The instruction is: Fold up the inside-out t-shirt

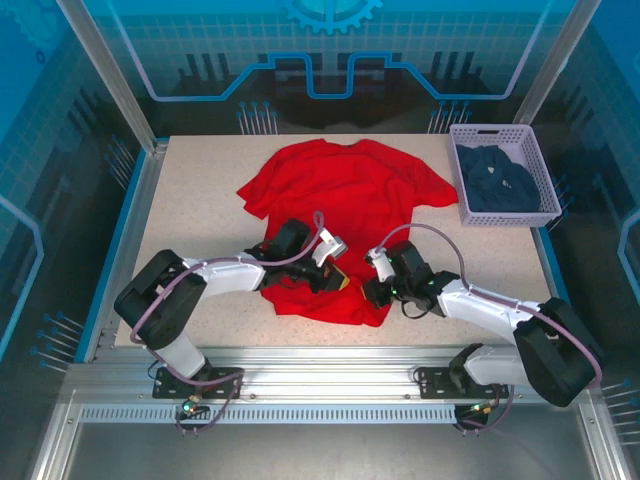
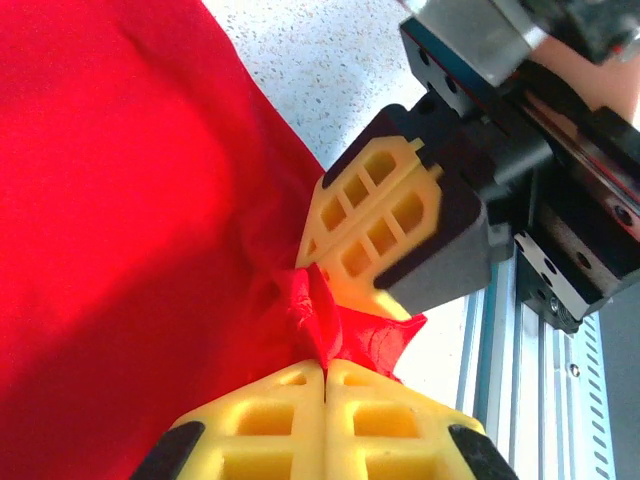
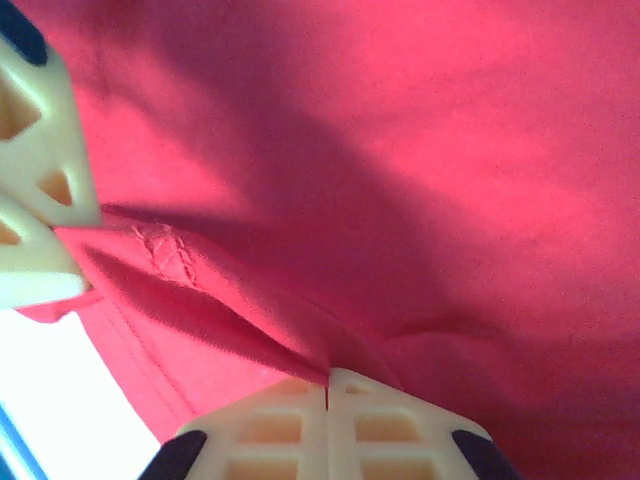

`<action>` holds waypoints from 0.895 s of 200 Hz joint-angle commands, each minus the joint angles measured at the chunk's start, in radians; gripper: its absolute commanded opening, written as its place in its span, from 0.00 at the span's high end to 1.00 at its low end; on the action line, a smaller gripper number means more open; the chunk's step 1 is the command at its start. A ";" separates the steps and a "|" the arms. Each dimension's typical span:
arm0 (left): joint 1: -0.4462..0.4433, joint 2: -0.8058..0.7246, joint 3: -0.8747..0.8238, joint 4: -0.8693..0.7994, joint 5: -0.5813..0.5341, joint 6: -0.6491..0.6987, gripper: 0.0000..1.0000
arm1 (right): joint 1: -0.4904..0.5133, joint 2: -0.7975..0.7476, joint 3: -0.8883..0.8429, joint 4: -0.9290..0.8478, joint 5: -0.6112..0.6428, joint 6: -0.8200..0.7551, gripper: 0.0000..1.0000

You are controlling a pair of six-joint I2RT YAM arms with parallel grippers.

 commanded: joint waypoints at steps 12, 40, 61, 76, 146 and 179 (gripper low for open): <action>0.009 -0.052 -0.055 0.033 -0.032 0.009 0.94 | -0.017 -0.059 0.021 -0.005 -0.001 0.038 1.00; -0.009 -0.101 -0.124 0.063 -0.121 0.028 0.70 | -0.053 -0.074 0.063 -0.032 -0.087 0.109 1.00; -0.063 -0.127 -0.151 0.065 -0.211 0.065 0.51 | -0.071 -0.065 0.103 -0.063 -0.129 0.146 1.00; -0.102 -0.126 -0.153 0.055 -0.274 0.096 0.44 | -0.087 -0.056 0.124 -0.084 -0.157 0.167 1.00; -0.124 -0.079 -0.134 0.036 -0.444 0.110 0.51 | -0.120 -0.059 0.138 -0.131 -0.167 0.170 1.00; -0.122 -0.061 -0.099 0.017 -0.440 0.109 0.79 | -0.134 -0.079 0.140 -0.159 -0.148 0.148 1.00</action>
